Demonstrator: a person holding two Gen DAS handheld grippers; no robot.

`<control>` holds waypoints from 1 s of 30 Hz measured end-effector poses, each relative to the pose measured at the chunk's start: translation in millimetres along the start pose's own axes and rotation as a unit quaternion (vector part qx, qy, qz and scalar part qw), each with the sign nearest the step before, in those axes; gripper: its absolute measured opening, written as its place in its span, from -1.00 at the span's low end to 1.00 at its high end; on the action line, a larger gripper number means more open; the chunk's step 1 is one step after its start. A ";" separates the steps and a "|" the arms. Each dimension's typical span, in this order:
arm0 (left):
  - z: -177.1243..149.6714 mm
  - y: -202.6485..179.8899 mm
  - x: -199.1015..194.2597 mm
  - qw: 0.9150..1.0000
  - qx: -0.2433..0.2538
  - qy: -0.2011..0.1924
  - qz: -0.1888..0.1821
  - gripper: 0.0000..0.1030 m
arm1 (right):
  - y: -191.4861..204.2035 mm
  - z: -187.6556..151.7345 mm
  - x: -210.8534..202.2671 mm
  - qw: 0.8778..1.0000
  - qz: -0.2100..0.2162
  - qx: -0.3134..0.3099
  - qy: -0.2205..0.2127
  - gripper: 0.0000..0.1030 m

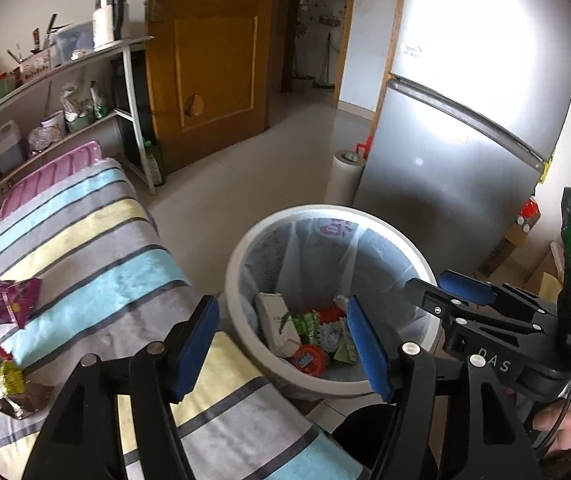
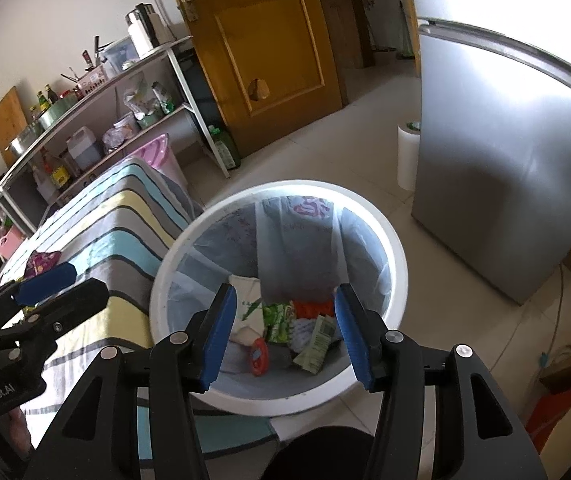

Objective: Collect trash
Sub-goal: 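Move both open tools back over the table toward the remaining wrappers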

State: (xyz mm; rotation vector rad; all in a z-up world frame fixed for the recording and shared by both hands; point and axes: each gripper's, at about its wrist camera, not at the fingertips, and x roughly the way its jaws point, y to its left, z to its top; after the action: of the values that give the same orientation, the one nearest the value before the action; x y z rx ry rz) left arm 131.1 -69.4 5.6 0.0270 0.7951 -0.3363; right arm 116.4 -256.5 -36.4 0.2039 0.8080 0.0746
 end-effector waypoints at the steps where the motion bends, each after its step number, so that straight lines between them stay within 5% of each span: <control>1: 0.0 1.8 -2.8 1.000 -0.004 -0.003 -0.001 0.33 | 2.2 0.0 -1.9 1.000 0.002 -0.001 -0.002 0.02; 18: -32.6 83.1 -71.3 0.994 -0.074 -0.056 0.053 0.37 | 88.9 -3.2 -21.0 0.995 0.071 -0.066 -0.028 0.02; 30: -68.2 162.5 -111.0 0.980 -0.142 -0.068 0.123 0.38 | 164.5 -13.4 -10.0 0.984 0.122 -0.129 -0.013 0.02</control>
State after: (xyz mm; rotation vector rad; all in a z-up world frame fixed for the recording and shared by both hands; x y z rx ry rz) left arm 61.2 126.4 19.3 -0.1635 0.6896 0.0124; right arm 101.7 -95.0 -4.0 0.0575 0.7366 0.4037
